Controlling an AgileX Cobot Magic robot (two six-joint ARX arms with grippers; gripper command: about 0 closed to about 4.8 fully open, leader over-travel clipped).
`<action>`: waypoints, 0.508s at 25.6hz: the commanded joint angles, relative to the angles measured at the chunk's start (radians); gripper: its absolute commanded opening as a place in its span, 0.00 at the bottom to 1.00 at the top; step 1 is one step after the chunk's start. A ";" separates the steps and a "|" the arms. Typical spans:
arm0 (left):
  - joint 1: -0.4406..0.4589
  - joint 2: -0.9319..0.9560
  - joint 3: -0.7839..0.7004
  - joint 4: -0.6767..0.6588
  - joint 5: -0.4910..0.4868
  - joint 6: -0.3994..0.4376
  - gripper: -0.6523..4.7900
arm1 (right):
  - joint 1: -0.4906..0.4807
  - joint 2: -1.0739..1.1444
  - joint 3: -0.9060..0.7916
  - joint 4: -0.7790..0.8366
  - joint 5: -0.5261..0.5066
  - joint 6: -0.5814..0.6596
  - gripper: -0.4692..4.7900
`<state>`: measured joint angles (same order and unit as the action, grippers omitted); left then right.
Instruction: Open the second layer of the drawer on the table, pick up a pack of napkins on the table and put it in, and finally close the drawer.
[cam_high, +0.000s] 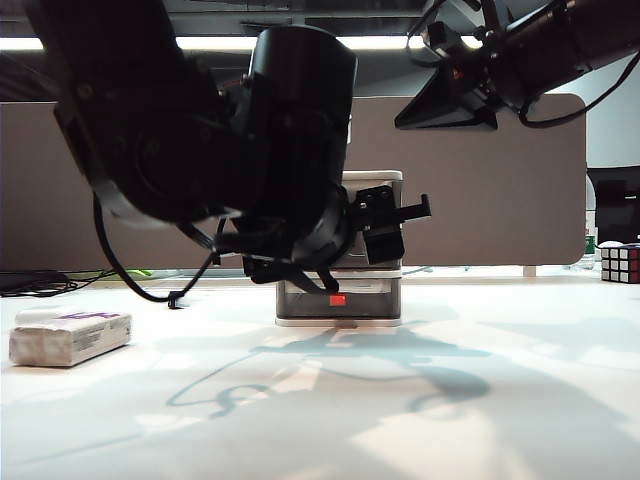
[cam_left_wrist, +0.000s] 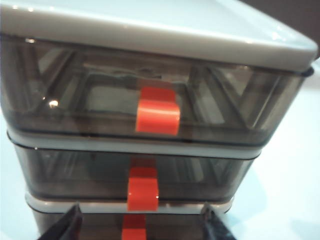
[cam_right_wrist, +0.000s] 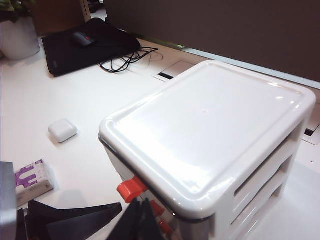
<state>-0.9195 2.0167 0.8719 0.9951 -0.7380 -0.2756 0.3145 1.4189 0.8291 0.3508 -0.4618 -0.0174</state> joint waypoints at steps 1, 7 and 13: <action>0.002 0.037 0.005 0.107 -0.008 0.040 0.67 | 0.001 0.005 0.005 0.011 -0.004 -0.024 0.08; 0.002 0.043 0.006 0.111 -0.069 0.066 0.67 | 0.001 0.005 0.005 0.013 -0.004 -0.037 0.08; 0.009 0.062 0.026 0.114 -0.068 0.067 0.67 | 0.001 0.005 0.005 0.013 -0.004 -0.039 0.08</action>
<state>-0.9115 2.0735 0.8856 1.0969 -0.8043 -0.2134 0.3145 1.4265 0.8291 0.3500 -0.4637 -0.0505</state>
